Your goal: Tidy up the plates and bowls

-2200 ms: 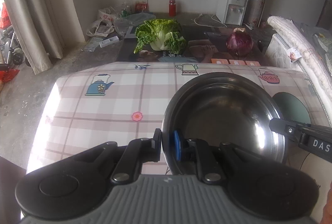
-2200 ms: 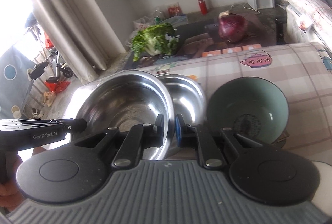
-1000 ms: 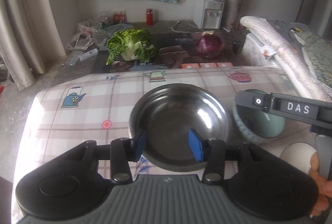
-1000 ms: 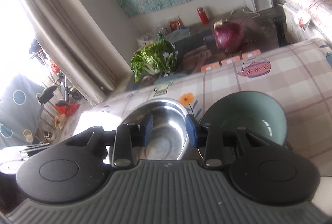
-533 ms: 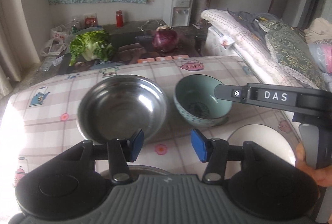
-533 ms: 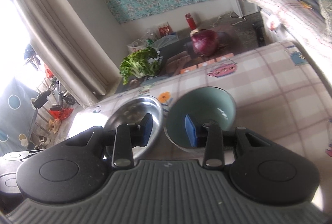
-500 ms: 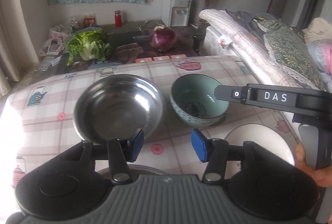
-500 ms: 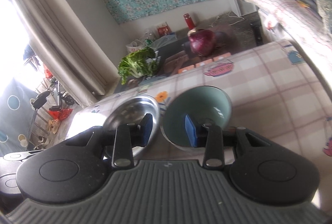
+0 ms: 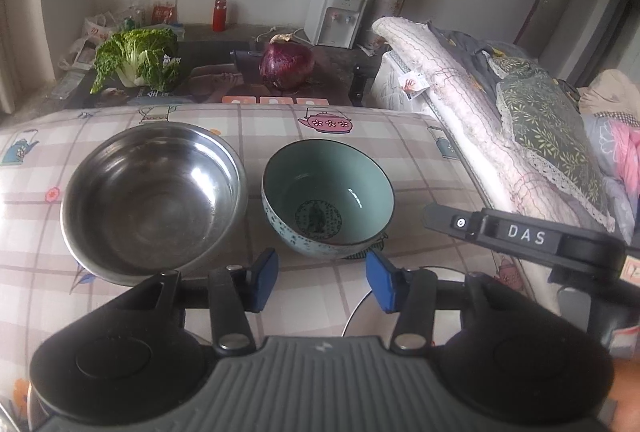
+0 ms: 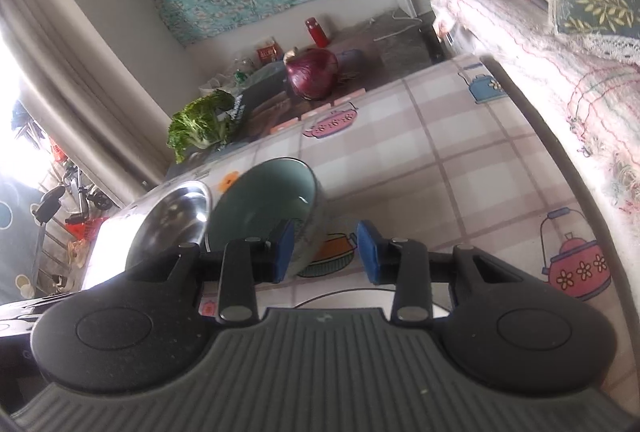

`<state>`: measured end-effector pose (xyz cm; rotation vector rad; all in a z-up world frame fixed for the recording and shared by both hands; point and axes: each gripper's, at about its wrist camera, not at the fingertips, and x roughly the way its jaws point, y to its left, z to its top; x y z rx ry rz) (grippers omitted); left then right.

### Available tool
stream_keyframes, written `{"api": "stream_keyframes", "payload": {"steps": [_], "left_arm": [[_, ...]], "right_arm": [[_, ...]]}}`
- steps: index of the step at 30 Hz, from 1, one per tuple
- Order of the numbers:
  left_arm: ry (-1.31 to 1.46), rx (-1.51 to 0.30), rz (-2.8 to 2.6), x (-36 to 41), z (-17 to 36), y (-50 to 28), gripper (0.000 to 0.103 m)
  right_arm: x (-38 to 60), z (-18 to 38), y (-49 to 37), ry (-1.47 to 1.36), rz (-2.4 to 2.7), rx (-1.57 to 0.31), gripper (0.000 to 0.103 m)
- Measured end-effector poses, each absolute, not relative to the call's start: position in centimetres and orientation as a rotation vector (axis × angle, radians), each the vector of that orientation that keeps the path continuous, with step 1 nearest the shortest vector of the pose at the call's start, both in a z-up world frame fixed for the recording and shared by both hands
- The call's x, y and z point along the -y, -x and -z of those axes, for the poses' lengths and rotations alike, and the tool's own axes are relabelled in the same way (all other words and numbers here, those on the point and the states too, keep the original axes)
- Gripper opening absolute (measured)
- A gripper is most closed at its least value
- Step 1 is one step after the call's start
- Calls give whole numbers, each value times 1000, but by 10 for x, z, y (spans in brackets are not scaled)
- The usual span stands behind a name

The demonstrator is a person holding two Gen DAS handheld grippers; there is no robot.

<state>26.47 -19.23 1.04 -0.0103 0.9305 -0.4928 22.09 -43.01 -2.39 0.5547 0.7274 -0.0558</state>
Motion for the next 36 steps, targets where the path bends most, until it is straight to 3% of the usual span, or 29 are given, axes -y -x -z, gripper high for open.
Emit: {"api": "stream_keyframes", "payload": {"steps": [7,11,13,17,21,29,36], "left_arm": [[67,-958,428,195,3,-285,41],[44,-975,407,201,11,-293,31],[38,-976,404,204,13,-295,31],[23,-971,397,209,12,-297,21],[2,-978,422,212,10,-292,13],[-50,-1009,460,217,12,-272,14],[-51,-997,426,215,8,-278,28]], "right_arm": [[430,41,-250,-565,35,-771,34],[428,49,-269,-568,34,-788,32],[427,52,-275,-570,30,-795,28],[425,56,-283,-583,-2,-800,15],[421,53,-284,-548,-5,-806,15],[425,48,-265,-529,-26,-827,15],[432,48,-258,-550,-30,-833,14]]}}
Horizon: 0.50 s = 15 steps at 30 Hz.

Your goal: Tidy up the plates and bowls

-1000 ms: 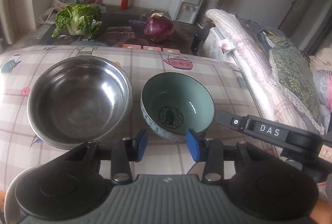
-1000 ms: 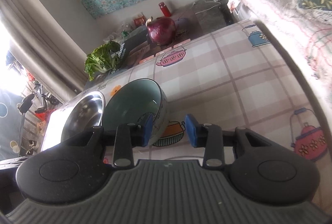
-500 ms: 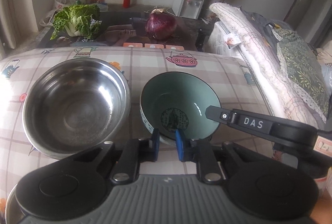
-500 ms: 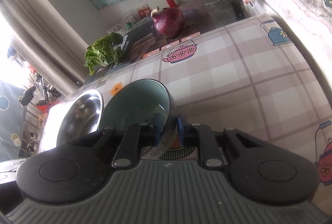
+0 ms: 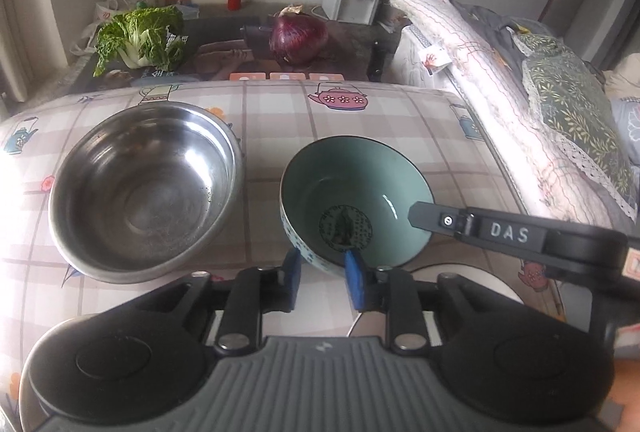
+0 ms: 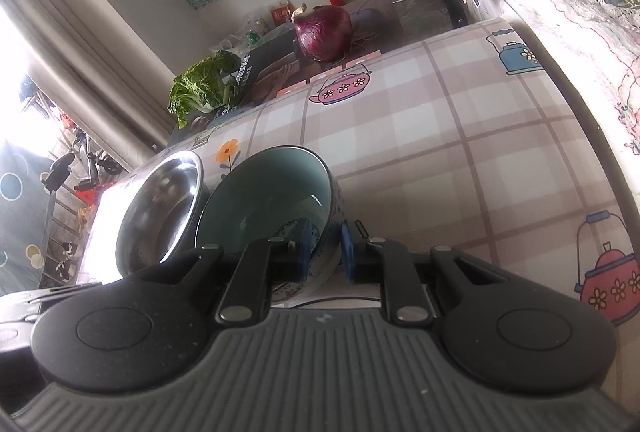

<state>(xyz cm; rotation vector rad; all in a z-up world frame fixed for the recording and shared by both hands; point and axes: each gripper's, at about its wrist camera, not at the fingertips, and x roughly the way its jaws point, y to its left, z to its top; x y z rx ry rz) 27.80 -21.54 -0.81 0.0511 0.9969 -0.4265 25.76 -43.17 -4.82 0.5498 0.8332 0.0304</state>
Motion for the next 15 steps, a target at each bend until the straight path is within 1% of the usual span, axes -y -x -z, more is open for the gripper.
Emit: {"api": "stream_keyframes", "payload": {"steps": [2,7,15], "left_arm": [[-49,-995,419,217,10,-283,29],[-49,-1017,405,222,15,-292,28],[-50,-1015,478,222,11,-281,29]], "right_arm": [[432,48,-258,-551,-26,-835,14],[434,50,-260,-567,-21,-834,14],[442,51,-262,-567,-11,-834,14]]}}
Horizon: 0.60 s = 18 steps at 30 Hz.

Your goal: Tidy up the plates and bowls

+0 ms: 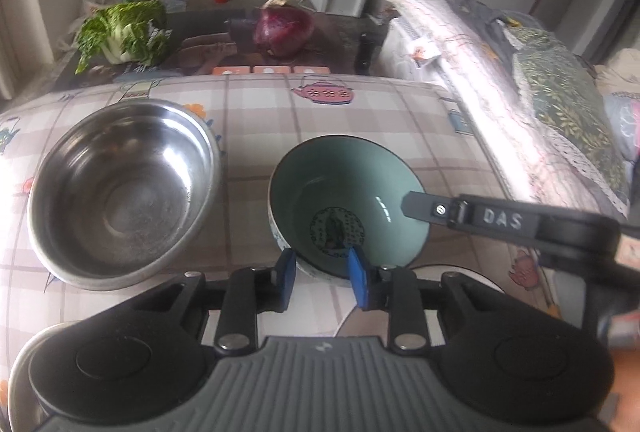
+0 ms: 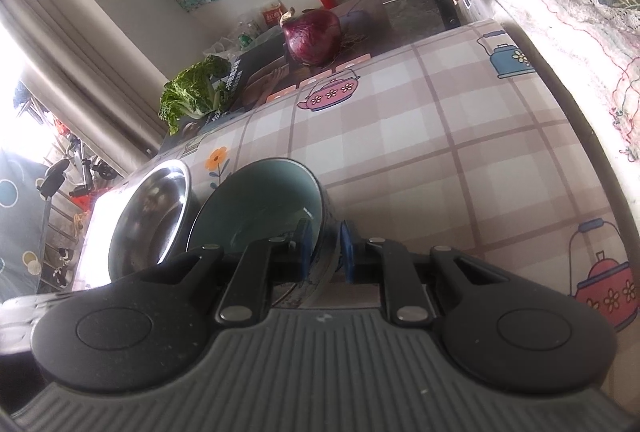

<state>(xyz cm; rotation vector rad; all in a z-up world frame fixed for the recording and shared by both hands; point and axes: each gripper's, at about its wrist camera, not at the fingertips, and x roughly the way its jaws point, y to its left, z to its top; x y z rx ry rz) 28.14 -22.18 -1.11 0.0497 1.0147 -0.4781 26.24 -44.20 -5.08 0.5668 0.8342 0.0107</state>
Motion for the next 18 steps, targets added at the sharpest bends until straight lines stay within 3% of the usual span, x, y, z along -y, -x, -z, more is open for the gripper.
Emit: {"api": "stream_keyframes", "payload": {"steps": [7,14,18], "left_arm": [[-60,-996,427,222,12,-294,28],[-97,-1002,373,226,18,-306,13],[-84,-1015,381,222,17,-306,12]], "right_arm": [[446,53,-266,-578,-7,-834,16],[443,55,-269,-577,-2,-835,15],[442,57,-271,-581,-7,-842,13]]}}
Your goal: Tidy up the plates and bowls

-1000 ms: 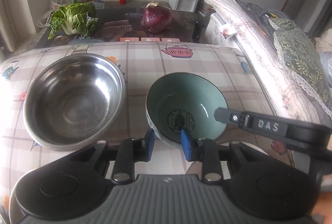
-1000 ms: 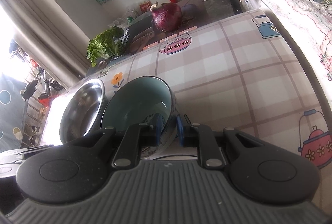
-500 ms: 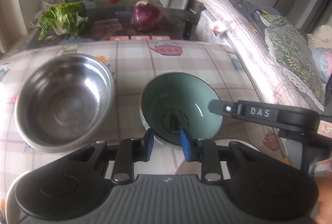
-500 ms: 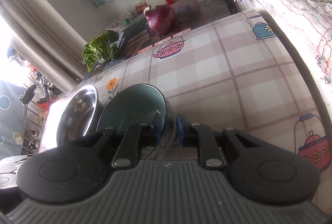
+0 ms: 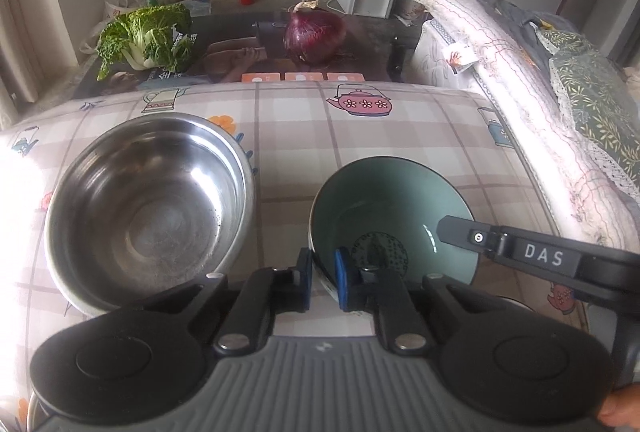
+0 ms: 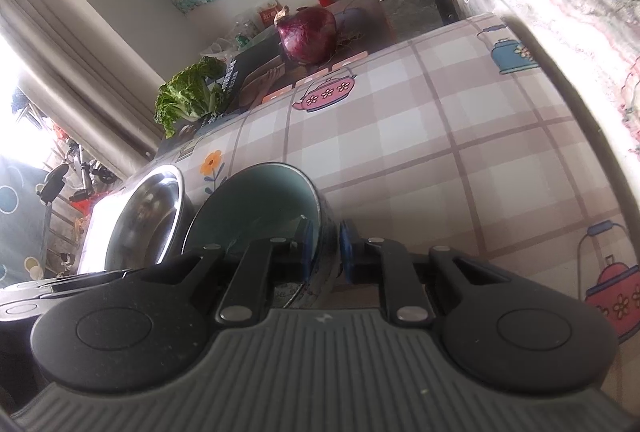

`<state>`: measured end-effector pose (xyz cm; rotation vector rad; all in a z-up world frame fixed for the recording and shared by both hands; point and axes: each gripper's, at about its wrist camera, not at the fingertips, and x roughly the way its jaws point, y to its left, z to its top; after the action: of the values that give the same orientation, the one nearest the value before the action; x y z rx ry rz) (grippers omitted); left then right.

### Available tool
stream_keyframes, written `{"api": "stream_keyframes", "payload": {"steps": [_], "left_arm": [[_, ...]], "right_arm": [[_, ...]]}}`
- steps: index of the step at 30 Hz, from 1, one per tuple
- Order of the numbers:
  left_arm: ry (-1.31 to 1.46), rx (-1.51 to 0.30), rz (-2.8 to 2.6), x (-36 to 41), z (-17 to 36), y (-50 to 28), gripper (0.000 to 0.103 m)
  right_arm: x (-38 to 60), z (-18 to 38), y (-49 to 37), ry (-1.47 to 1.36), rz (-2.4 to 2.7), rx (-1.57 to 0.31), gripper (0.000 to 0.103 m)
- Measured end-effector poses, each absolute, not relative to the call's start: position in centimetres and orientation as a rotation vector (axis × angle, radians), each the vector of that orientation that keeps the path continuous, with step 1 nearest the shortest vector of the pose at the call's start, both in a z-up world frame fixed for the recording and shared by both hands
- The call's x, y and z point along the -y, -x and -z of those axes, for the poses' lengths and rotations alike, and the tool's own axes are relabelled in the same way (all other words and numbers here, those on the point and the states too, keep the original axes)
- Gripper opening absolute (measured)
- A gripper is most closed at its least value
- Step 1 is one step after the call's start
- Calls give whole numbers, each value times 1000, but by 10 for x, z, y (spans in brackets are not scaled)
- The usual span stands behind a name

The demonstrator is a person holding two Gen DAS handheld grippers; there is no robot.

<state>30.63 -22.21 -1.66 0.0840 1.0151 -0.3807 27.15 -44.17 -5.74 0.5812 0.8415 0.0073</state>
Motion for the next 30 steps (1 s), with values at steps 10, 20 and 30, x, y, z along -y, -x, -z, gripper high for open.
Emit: {"api": "stream_keyframes", "payload": {"steps": [10,20,30], "left_arm": [[-56,-1055,388,216,15,-307,15],[-65,-1082,365,222,27,-315,18],[-72,-1085,348,226,31,-316,18]], "right_arm": [[439,55,-272,-582,-30,-851,13],[435,60,-275,-583,-12,-863,15],[431,65,-278,-572,5,-861,15]]}}
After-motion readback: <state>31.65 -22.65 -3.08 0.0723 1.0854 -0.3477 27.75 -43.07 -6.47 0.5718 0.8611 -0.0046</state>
